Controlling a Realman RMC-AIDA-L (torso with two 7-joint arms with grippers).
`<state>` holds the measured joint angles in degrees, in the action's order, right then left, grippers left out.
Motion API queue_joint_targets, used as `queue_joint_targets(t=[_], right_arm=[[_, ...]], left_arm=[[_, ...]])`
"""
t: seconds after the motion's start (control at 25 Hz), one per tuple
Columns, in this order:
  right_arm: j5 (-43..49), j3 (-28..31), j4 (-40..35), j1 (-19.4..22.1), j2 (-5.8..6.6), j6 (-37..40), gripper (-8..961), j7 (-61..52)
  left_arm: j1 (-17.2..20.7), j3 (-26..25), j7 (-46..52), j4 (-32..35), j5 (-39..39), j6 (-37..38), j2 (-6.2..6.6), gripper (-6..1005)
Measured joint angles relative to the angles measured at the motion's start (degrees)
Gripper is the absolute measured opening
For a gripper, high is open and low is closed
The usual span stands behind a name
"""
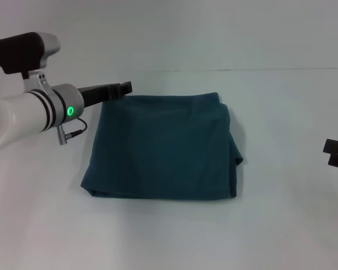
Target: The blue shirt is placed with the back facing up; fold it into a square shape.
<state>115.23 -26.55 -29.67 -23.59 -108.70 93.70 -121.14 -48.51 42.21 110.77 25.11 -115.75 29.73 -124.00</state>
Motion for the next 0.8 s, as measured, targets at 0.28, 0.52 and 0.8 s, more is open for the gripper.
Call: queue_joint_targets(t=[0.28,0.52,0.8], right_arm=[[0.1,-0.1,0.2,0.1,-0.02,-0.4,884,0.0],[0.1,-0.1,0.2,0.0,-0.02,-0.4,883,0.0],[0.2,-0.2,0.7,0.0,0.06,-0.8,883,0.0]], left_arm=[[-0.4,5.2,0.1,-1.5,0.0,-5.9,-0.06,593],[-0.5,7.7,0.0,-2.1,0.0,-8.6,-0.03,586],[-1.4,8.2,-0.3,-4.9,0.0,-10.0,0.07,577]])
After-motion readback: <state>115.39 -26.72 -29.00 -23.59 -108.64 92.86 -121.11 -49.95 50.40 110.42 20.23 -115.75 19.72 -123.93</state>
